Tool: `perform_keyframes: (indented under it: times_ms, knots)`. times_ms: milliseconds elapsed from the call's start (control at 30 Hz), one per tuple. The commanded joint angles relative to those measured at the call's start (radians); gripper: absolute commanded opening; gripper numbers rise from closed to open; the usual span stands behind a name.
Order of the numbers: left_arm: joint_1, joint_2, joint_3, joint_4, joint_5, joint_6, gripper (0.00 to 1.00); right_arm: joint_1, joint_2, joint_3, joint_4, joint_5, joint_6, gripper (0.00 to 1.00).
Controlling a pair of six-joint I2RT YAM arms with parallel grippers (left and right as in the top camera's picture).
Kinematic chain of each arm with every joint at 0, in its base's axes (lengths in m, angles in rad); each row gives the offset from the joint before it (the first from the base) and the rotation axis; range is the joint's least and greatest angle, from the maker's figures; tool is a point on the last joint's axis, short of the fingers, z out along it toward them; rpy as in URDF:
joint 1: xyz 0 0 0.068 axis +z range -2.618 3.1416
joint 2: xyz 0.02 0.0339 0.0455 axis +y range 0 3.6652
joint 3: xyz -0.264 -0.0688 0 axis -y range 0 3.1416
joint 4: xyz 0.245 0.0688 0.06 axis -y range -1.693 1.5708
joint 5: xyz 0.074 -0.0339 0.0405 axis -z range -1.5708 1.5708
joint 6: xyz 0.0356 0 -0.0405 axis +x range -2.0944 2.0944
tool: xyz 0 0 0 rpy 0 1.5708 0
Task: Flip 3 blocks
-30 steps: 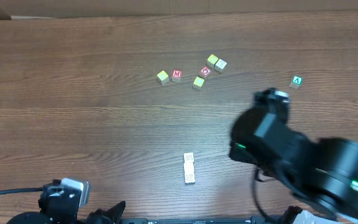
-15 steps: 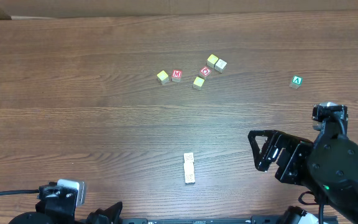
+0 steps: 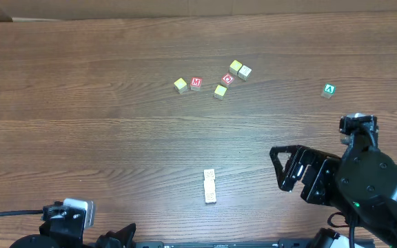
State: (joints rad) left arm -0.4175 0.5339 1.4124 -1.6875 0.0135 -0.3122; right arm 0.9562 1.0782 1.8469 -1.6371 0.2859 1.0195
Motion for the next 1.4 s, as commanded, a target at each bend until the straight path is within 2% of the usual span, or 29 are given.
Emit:
perform_keyframes:
  times_ms: [0, 333, 533, 700, 833, 933, 1100, 1233, 1367]
  knots:
    - [-0.003, -0.013, -0.003, -0.002, -0.002, -0.01, 1.0, -0.004, -0.002, 0.021, 0.008, -0.039, -0.002, 1.0]
    - [-0.003, -0.013, -0.003, -0.002, -0.002, -0.01, 1.0, -0.004, -0.001, 0.021, 0.007, -0.042, -0.003, 1.0]
    - [-0.003, -0.013, -0.003, -0.002, -0.002, -0.01, 1.0, -0.004, -0.001, 0.021, -0.025, -0.01, -0.066, 1.0]
    - [-0.003, -0.013, -0.003, -0.002, -0.002, -0.009, 1.0, -0.004, -0.001, 0.015, -0.012, 0.152, -0.073, 1.0]
    - [-0.003, -0.013, -0.003, -0.002, -0.002, -0.01, 0.99, -0.035, -0.021, -0.006, 0.034, 0.245, -0.195, 1.0]
    - [-0.003, -0.013, -0.003, -0.002, -0.002, -0.01, 1.0, -0.125, -0.058, -0.05, 0.132, 0.229, -0.324, 1.0]
    - [-0.003, -0.013, -0.003, -0.002, -0.002, -0.01, 1.0, -0.319, -0.172, -0.205, 0.378, 0.08, -0.524, 1.0]
    - [-0.003, -0.013, -0.003, -0.002, -0.002, -0.01, 1.0, -0.472, -0.318, -0.422, 0.642, -0.08, -0.665, 1.0]
    - [-0.003, -0.013, -0.003, -0.002, -0.002, -0.01, 1.0, -0.589, -0.497, -0.714, 0.916, -0.212, -0.718, 1.0]
